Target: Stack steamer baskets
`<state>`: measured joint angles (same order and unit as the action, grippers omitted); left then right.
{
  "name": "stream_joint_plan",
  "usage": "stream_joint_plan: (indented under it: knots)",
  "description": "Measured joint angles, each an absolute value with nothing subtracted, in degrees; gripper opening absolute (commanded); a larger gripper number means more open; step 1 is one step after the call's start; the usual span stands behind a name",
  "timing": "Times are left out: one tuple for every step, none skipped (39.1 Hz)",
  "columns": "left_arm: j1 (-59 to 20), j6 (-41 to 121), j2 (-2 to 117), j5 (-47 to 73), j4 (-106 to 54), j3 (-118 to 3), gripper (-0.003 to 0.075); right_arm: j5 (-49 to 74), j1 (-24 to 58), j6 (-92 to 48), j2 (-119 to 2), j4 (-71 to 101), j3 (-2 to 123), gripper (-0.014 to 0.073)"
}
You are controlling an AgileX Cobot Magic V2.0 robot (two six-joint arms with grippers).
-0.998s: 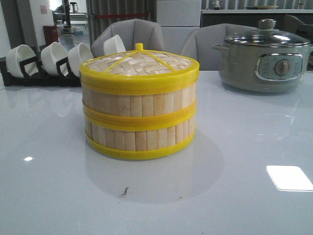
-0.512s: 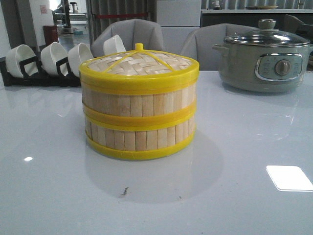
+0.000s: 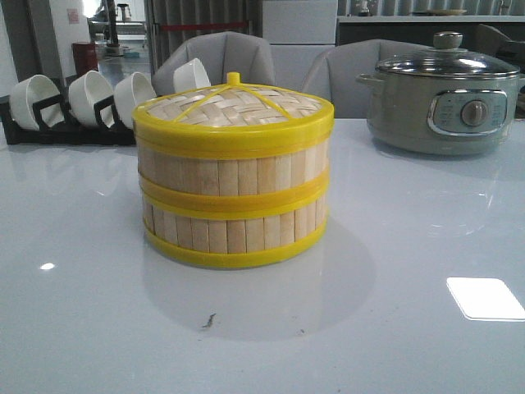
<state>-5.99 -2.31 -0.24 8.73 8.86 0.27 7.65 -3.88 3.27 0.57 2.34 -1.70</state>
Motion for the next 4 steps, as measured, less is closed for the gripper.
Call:
stream_joint_plan:
  knots:
    - [-5.99,-2.31,-0.24,8.73,8.86,0.27,0.0088,7.65,-3.88,3.27,0.57,2.34,-1.7,0.0027]
    - [-5.99,-2.31,-0.24,8.73,8.86,0.27,0.0088,7.65,-3.88,3.27,0.57,2.34,-1.7,0.0027]
    - [-5.99,-2.31,-0.24,8.73,8.86,0.27,0.0088,7.65,-3.88,3.27,0.57,2.34,-1.7,0.0027]
    - [-5.99,-2.31,-0.24,8.73,8.86,0.27,0.0088,7.65,-3.88,3.27,0.57,2.34,-1.7,0.0027]
